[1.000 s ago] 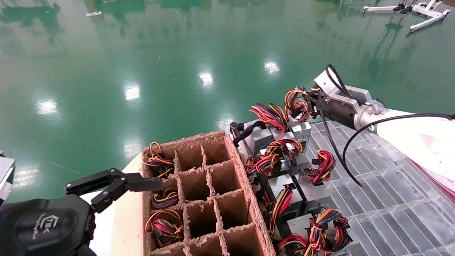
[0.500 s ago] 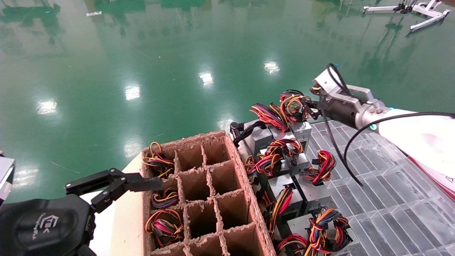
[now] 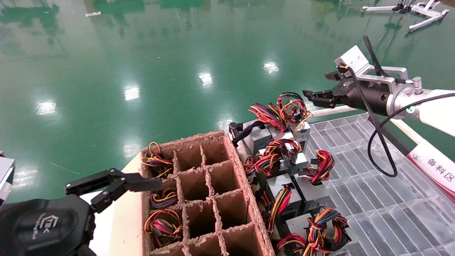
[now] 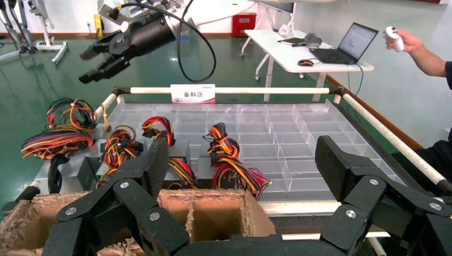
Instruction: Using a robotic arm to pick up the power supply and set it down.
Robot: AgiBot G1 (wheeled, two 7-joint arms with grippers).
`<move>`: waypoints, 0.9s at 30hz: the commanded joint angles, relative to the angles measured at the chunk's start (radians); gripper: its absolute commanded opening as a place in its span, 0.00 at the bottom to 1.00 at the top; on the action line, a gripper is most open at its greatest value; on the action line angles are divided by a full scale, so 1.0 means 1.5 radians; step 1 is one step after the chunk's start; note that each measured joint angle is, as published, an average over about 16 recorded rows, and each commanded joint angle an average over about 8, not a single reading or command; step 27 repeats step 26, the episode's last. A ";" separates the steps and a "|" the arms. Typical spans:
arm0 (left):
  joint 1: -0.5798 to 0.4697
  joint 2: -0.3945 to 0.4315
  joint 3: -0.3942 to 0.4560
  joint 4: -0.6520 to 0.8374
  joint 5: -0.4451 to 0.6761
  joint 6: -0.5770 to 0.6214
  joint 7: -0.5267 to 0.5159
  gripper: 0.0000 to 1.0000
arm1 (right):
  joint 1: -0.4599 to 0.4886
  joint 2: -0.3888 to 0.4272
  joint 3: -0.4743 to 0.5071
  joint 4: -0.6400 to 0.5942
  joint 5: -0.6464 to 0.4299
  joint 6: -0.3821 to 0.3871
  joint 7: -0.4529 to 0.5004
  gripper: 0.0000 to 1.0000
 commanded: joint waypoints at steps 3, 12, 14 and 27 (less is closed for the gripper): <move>0.000 0.000 0.000 0.000 0.000 0.000 0.000 1.00 | -0.004 0.010 0.005 0.013 0.003 -0.018 0.009 1.00; 0.000 0.000 0.000 0.000 0.000 0.000 0.000 1.00 | -0.080 0.056 0.052 0.134 0.034 -0.079 0.055 1.00; 0.000 0.000 0.000 0.000 0.000 0.000 0.000 1.00 | -0.098 0.067 0.063 0.162 0.042 -0.093 0.066 1.00; 0.000 0.000 0.000 0.000 0.000 0.000 0.000 1.00 | -0.193 0.125 0.122 0.314 0.081 -0.169 0.124 1.00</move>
